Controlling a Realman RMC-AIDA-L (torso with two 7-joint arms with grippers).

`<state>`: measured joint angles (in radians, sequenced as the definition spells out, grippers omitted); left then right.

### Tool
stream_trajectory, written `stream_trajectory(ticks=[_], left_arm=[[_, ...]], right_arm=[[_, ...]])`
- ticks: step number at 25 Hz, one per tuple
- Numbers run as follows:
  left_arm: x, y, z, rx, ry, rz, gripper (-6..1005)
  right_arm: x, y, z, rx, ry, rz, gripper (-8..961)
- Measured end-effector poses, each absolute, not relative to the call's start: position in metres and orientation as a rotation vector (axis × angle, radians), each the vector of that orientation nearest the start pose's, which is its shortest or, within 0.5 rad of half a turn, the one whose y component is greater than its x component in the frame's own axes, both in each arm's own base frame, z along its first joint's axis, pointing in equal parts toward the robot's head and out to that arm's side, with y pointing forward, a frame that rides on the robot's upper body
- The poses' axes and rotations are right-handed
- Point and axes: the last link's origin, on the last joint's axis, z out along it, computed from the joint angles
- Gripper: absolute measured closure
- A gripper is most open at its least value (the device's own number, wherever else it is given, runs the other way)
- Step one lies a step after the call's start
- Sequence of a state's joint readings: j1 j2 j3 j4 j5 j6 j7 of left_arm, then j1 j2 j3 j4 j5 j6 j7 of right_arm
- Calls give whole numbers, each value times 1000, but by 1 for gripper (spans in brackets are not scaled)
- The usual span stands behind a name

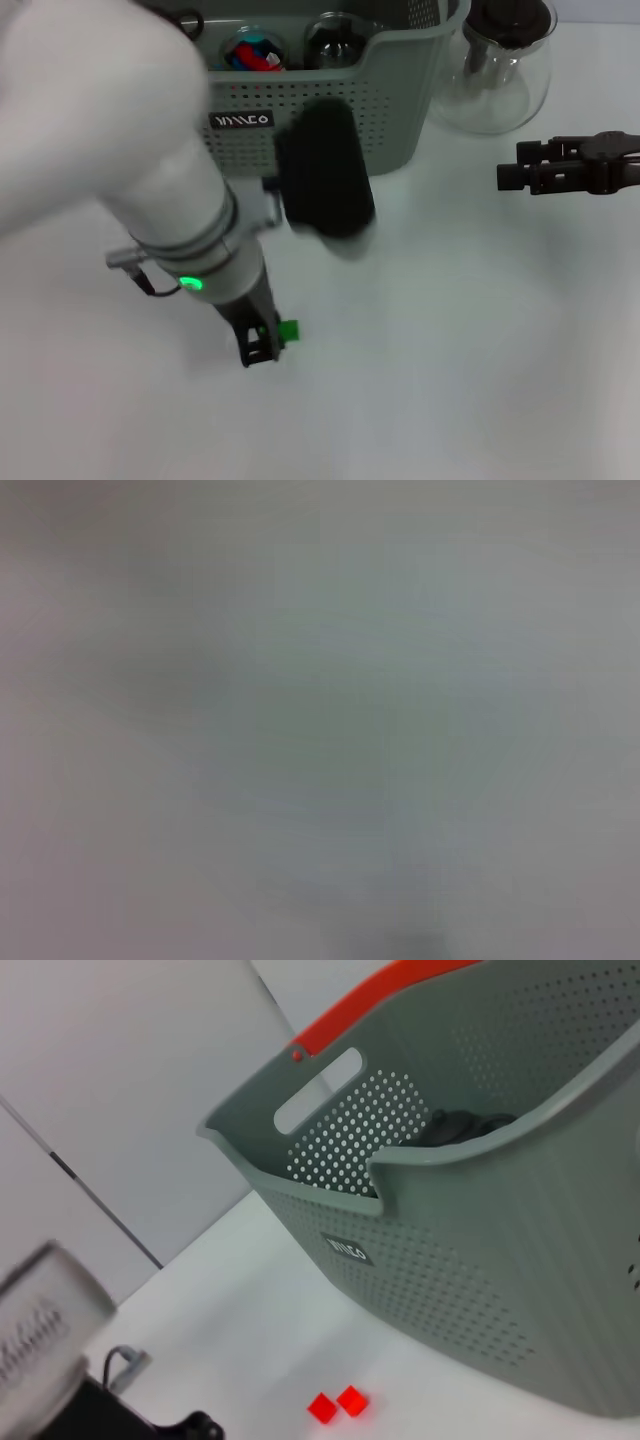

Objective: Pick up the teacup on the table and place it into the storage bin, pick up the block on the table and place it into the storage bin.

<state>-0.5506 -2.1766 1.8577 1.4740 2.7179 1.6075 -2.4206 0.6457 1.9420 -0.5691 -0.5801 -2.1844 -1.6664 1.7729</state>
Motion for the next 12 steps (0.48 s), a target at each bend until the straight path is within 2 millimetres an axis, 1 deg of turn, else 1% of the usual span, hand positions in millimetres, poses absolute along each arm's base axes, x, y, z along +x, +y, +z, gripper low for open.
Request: stream_trajectory(ticks=[2, 3, 6, 7, 9, 10, 12], left_arm=[[-136, 282, -68, -2923, -320, 788, 789], [-131, 281, -58, -2967, -396, 695, 802], [-118, 289, -14, -3047, -604, 298, 817], [-113, 295, 5, -3042, -650, 125, 818], [-105, 309, 44, -3004, -677, -211, 818], [-101, 316, 61, -2973, -663, -350, 817], [-96, 335, 89, -2874, -639, -535, 817]], right_arm=[[265, 350, 43, -2742, 1121, 613, 12], [265, 350, 44, -2742, 1120, 613, 12], [265, 350, 44, -2743, 1119, 613, 12], [265, 350, 44, -2743, 1117, 613, 11], [265, 350, 43, -2744, 1113, 613, 11], [264, 350, 42, -2747, 1112, 613, 11], [263, 350, 41, -2750, 1108, 611, 11]])
